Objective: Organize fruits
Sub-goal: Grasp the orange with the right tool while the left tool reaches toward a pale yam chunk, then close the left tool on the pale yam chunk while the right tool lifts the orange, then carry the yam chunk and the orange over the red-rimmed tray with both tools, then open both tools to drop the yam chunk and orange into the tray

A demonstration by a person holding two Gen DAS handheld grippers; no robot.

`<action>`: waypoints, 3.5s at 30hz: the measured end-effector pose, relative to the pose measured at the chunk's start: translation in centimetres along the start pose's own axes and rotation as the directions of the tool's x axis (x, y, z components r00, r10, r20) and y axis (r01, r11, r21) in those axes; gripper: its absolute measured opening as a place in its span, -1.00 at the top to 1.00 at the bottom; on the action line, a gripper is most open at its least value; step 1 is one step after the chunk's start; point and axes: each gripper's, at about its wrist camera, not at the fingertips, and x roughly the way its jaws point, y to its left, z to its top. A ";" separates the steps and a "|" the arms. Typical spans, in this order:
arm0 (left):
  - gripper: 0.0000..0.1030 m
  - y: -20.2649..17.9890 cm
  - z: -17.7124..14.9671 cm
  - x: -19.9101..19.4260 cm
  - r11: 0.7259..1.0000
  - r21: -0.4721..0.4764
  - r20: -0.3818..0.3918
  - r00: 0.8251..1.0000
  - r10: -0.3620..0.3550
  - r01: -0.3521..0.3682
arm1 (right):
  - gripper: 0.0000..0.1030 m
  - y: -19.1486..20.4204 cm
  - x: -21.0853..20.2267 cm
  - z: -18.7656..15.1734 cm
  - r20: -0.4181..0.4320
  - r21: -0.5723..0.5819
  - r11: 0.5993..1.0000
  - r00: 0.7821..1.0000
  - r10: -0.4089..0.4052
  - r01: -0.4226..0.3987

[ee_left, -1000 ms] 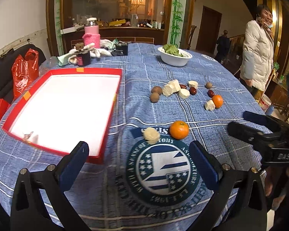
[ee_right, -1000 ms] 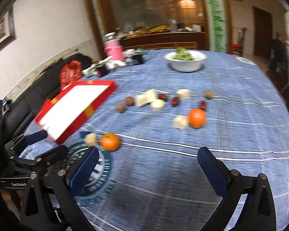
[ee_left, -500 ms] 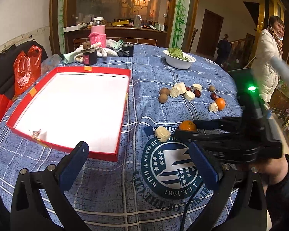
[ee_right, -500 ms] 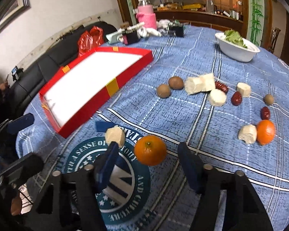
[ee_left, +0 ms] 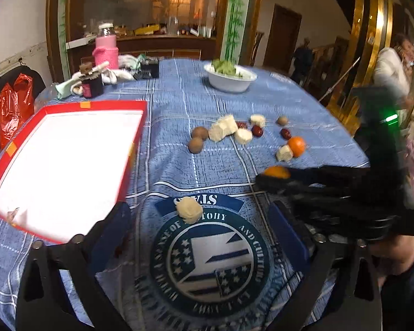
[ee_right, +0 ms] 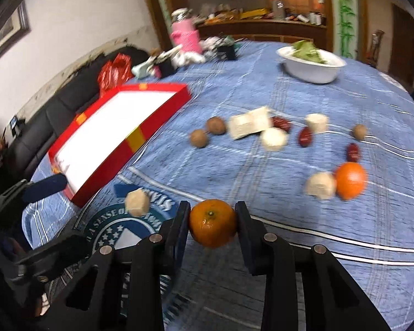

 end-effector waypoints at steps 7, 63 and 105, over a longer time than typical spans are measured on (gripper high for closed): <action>-0.20 -0.6 -0.1 3.8 0.999 -0.045 -0.121 0.993 0.018 -0.024 | 0.33 -2.5 -1.9 0.1 0.070 0.067 0.997 0.997 0.022 -0.027; 0.54 16.9 2.5 -3.1 0.831 -0.351 -0.035 0.893 0.448 -0.431 | 0.35 15.9 3.7 8.1 0.086 -0.142 0.980 0.985 0.152 -0.139; -0.16 20.2 2.1 0.3 0.795 -0.388 -0.206 0.885 0.418 -0.466 | -0.09 16.6 9.6 8.4 -0.022 -0.135 0.987 0.996 0.087 -0.089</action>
